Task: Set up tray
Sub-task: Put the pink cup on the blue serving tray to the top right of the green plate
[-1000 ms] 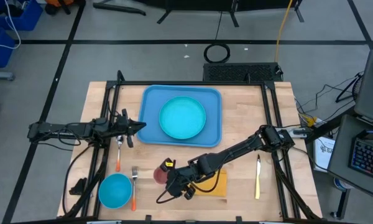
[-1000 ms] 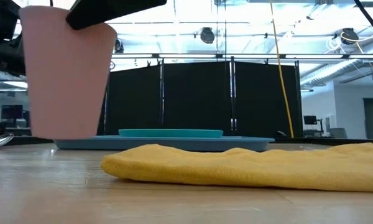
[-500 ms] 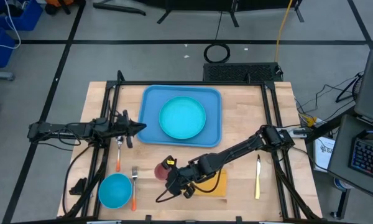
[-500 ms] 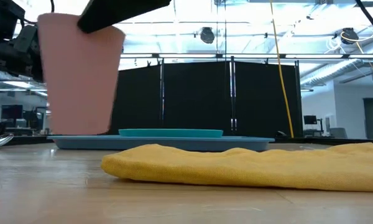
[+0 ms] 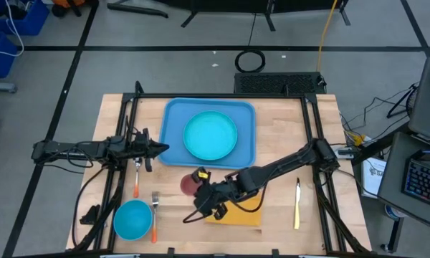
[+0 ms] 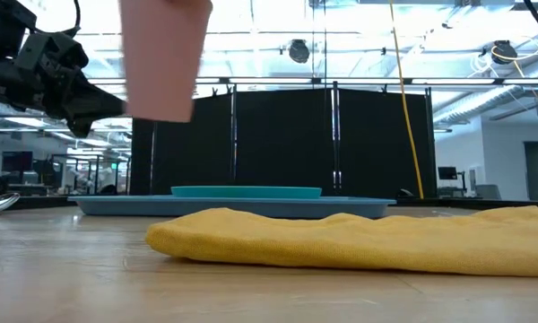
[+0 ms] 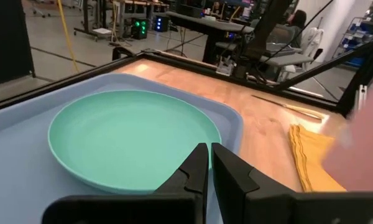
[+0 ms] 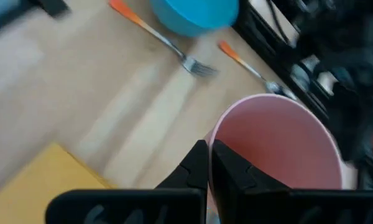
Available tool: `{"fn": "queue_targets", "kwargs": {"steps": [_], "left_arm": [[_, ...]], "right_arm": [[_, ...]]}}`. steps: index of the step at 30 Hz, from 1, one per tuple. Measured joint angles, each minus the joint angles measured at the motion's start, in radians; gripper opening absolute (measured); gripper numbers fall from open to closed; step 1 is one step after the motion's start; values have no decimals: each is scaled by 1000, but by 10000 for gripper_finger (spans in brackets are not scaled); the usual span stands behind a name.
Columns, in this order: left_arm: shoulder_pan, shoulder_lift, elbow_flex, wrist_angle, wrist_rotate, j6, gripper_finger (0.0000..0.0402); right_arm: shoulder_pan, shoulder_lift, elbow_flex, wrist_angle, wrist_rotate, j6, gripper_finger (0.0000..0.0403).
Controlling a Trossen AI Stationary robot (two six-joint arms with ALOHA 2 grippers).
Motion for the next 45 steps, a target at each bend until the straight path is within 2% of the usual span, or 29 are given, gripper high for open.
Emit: {"fn": "queue_targets", "kwargs": {"steps": [13,22,31,35,39,45], "left_arm": [[0,0,0,-4,46,-33,26],[0,0,0,-4,52,-68,26],[0,0,0,-3,54,-154,26],[0,0,-1,-3,73,-152,26],[0,0,-1,-3,77,-151,26],[0,0,-1,-3,77,-151,26]], "right_arm": [[-68,-100,0,-182,151,90,0],[-149,-152,0,-252,155,150,0],[-266,-195,0,-251,49,174,0],[-313,-203,0,-252,34,173,0],[-372,-202,-1,-255,-41,174,0],[-452,-213,-58,-241,-58,172,0]]}}
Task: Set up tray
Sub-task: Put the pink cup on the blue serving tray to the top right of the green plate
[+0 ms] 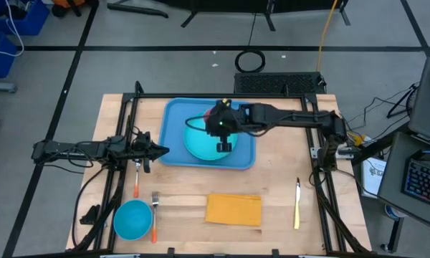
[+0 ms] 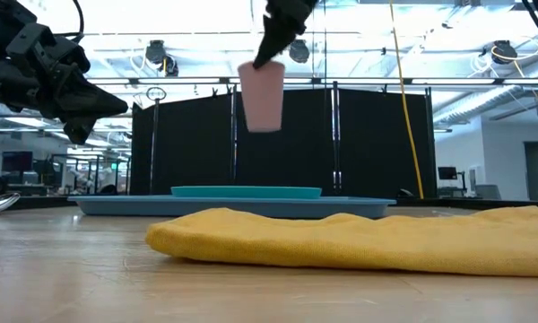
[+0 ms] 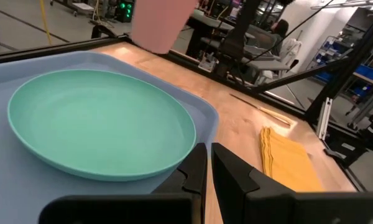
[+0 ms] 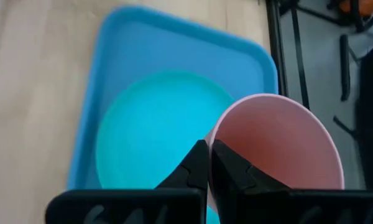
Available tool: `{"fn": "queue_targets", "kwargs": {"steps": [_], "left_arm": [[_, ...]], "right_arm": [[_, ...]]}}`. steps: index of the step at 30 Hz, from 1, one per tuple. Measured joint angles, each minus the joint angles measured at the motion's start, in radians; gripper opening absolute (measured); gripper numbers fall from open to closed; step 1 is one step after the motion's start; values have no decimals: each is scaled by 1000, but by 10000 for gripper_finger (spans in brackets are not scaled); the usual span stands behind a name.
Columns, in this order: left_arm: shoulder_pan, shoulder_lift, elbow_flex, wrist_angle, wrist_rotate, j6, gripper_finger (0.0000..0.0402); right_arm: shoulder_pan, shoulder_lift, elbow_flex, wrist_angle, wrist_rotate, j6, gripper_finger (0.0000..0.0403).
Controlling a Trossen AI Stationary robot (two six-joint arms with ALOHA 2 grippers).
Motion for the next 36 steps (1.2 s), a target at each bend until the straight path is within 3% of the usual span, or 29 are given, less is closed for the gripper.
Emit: {"fn": "queue_targets", "kwargs": {"steps": [18,33,36], "left_arm": [[0,0,0,2,-17,38,26],[0,0,-3,50,-115,66,26],[0,0,-3,51,-119,66,26]], "right_arm": [[-241,-222,-381,273,-179,21,0],[-337,-225,-532,326,-188,35,0],[-356,-225,-543,338,-238,33,0]]}}
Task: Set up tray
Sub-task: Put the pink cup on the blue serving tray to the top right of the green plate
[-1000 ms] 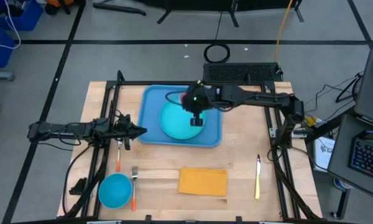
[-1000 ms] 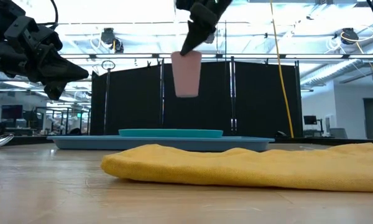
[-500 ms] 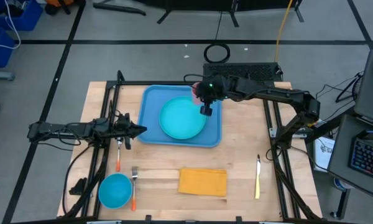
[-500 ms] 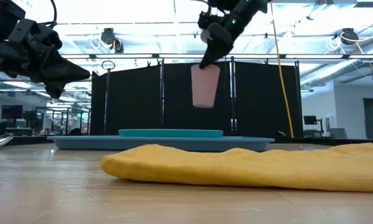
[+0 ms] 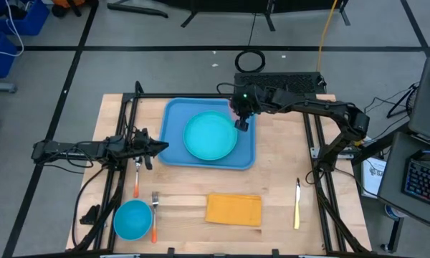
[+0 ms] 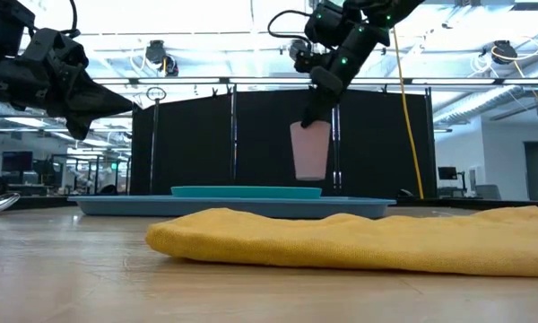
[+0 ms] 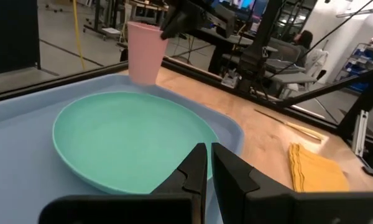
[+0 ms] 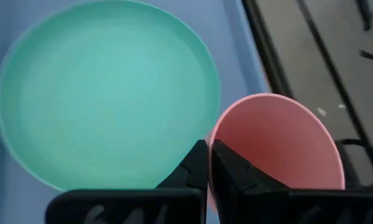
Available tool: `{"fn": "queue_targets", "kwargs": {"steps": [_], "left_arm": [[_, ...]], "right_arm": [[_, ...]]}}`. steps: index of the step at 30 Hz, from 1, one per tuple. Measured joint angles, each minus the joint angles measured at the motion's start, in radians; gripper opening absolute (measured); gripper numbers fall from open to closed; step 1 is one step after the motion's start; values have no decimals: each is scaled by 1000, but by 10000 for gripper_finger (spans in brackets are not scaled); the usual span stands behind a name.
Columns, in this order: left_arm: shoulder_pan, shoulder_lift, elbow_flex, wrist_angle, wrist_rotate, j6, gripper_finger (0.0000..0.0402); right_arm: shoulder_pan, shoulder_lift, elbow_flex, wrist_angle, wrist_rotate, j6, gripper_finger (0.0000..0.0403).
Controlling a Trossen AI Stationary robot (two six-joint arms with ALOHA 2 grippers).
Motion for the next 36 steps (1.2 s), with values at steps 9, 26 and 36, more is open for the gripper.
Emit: {"fn": "queue_targets", "kwargs": {"steps": [9,26,36], "left_arm": [[0,0,1,1,-7,44,26],[0,0,2,2,-7,50,26],[0,0,3,2,-15,85,26]], "right_arm": [[-38,1,-21,47,-21,6,0],[-79,80,-31,59,-15,32,0],[-87,78,-138,164,34,2,0]]}}
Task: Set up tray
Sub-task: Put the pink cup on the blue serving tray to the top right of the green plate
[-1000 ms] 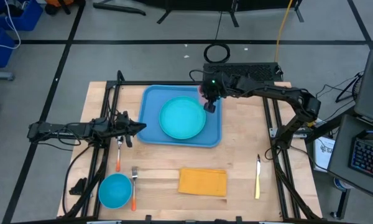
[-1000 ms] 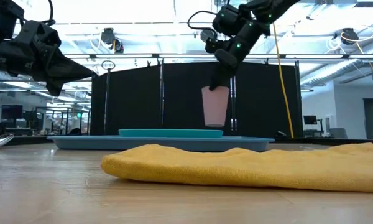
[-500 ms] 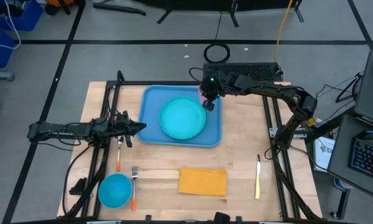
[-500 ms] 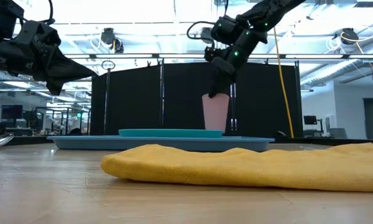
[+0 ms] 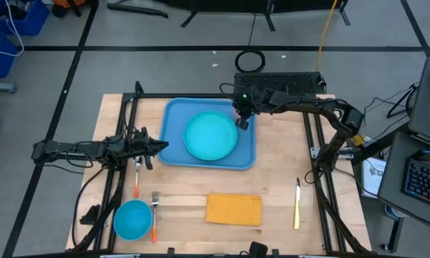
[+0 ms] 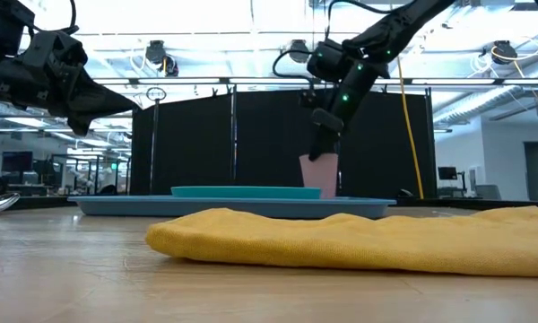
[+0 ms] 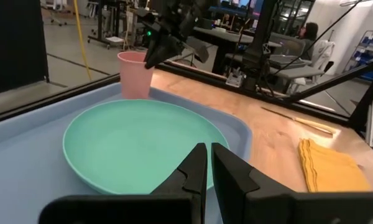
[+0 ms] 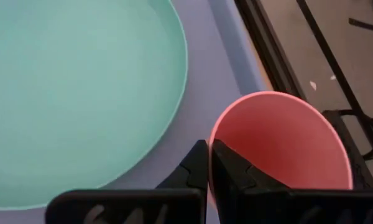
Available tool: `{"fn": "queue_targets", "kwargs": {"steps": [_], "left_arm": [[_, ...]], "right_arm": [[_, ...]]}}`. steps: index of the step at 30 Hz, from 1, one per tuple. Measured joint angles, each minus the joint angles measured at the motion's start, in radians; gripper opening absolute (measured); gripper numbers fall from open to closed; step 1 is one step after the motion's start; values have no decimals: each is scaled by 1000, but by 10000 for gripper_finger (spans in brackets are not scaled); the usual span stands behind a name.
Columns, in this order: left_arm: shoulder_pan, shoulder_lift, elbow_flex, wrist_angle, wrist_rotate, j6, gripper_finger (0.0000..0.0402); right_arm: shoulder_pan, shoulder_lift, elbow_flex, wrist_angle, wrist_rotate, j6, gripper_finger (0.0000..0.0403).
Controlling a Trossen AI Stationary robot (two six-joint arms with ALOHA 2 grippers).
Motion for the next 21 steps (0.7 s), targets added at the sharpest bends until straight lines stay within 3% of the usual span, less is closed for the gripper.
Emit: {"fn": "queue_targets", "kwargs": {"steps": [7,21], "left_arm": [[0,0,0,1,-3,46,26],[0,0,0,2,-105,46,26]], "right_arm": [[-5,-2,-25,39,-1,-8,0],[-28,-23,-28,40,-79,20,0]]}}
